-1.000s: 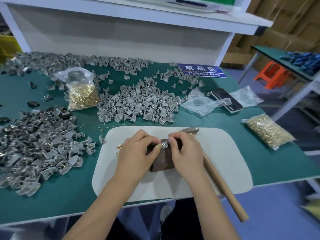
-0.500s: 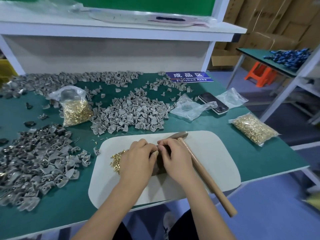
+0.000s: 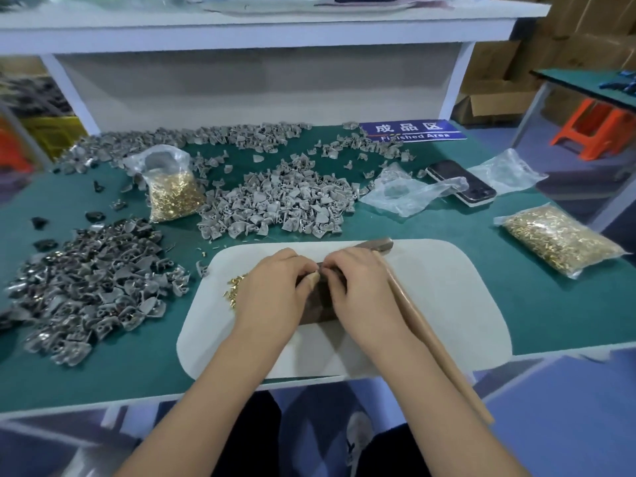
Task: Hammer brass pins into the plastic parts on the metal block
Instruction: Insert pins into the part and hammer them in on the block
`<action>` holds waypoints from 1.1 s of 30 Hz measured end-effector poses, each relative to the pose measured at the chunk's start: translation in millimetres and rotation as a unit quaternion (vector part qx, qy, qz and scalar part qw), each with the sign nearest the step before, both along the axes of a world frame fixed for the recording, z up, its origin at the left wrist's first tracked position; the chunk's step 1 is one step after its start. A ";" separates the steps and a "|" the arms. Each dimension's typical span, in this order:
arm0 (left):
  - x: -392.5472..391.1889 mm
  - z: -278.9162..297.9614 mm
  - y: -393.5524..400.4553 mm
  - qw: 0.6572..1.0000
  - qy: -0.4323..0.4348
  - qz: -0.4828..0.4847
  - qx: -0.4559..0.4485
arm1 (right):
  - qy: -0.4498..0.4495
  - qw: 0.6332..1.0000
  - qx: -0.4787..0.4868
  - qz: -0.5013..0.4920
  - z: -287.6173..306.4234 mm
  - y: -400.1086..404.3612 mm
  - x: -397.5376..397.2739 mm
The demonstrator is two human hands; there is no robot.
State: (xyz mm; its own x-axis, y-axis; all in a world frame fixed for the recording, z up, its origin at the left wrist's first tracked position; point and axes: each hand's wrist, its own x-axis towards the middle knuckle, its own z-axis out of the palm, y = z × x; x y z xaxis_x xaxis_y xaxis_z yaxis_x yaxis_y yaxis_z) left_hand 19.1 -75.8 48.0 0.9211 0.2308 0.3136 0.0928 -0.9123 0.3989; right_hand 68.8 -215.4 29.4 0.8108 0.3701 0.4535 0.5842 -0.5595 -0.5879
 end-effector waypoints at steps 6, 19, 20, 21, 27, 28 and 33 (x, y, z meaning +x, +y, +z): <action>4.8 9.3 0.9 0.998 0.044 0.014 0.029 | -0.001 0.984 -0.174 0.048 26.5 -9.3 12.4; 4.3 7.9 1.2 1.000 0.028 0.011 -0.007 | 0.028 0.997 -0.043 0.057 9.9 -12.3 22.4; 4.5 6.7 2.7 1.000 0.026 0.007 -0.011 | 0.024 0.998 -0.010 0.051 6.1 -11.8 18.6; 4.8 4.7 3.9 1.000 0.021 0.002 -0.014 | 0.019 0.999 0.015 0.044 2.4 -11.3 15.6; 6.4 -10.7 10.4 0.993 -0.027 -0.053 -0.102 | -0.020 0.996 0.083 0.004 -11.8 -10.5 9.5; 7.0 -13.2 12.0 0.989 -0.040 -0.065 -0.129 | -0.025 0.996 0.090 0.002 -13.2 -9.9 8.2; 7.0 -21.5 11.9 0.976 -0.091 -0.096 -0.173 | -0.056 0.993 0.099 -0.017 -20.6 -4.7 3.2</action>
State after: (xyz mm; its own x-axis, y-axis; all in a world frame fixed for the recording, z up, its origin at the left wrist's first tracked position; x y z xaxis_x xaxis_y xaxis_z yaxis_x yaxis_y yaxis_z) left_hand 26.2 -63.9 26.5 0.8938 0.1805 0.4106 -0.1679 -0.7143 0.6794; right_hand 72.0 -220.1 8.8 0.7618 0.2384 0.6024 0.6348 -0.4602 -0.6206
